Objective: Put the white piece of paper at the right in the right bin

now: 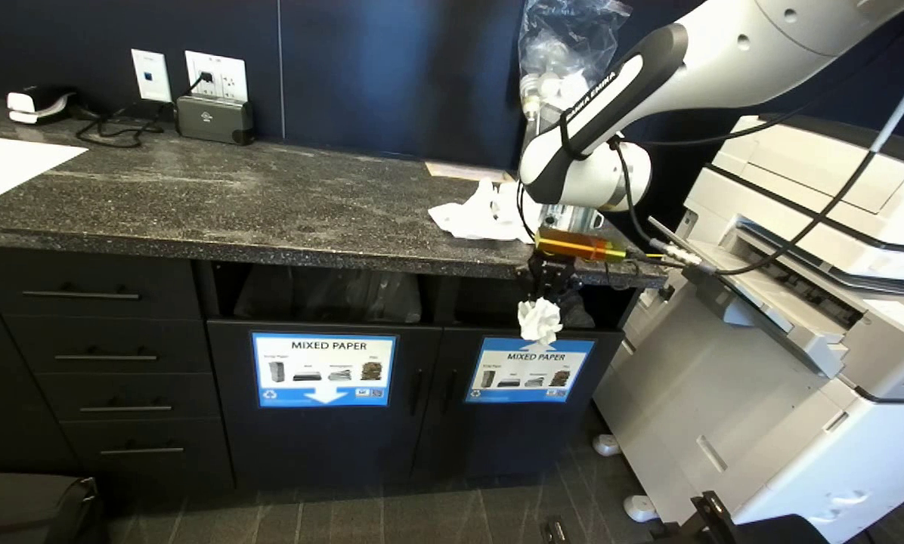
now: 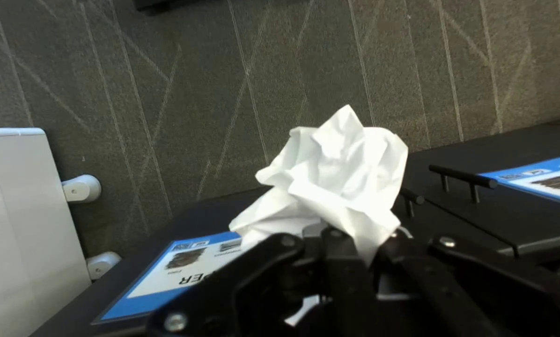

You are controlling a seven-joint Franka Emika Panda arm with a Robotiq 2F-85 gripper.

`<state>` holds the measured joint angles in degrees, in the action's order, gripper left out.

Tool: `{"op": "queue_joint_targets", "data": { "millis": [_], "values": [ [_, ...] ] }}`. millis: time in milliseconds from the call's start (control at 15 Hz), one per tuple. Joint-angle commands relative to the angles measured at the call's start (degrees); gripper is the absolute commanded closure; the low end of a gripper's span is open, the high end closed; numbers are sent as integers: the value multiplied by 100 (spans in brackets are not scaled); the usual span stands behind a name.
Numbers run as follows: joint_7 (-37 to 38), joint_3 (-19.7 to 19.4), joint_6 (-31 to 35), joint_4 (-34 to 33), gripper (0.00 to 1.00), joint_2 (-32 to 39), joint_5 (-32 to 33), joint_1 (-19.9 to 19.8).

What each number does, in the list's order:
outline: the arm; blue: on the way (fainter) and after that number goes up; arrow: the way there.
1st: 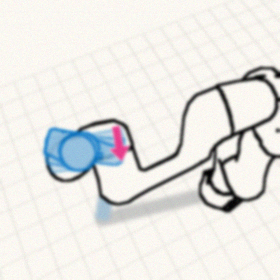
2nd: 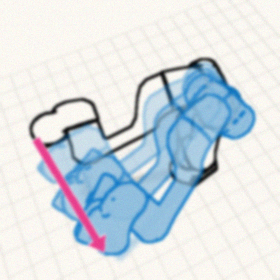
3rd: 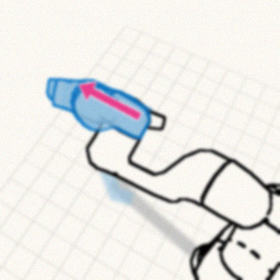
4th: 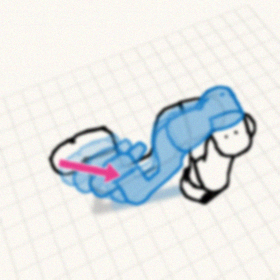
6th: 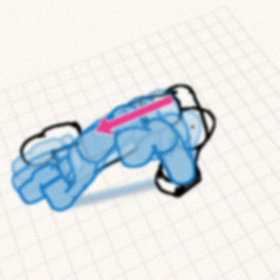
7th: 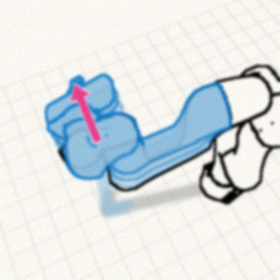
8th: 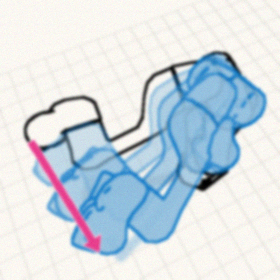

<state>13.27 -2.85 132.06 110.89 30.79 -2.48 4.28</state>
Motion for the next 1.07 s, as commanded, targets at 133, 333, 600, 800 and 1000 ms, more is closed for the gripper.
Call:
{"op": "queue_joint_targets", "data": {
  "millis": [133,333,600,800,1000],
  "values": [
    [620,-10,1526,2089,98,-1122,214,483],
    [719,30,1936,2979,98,-1555,299,610],
    [849,27,2324,3615,98,-1722,492,697],
    [1259,-403,3221,3819,98,-1487,1446,931],
    [1876,-1329,4107,3869,98,-1143,2571,1516]
  ]
}}
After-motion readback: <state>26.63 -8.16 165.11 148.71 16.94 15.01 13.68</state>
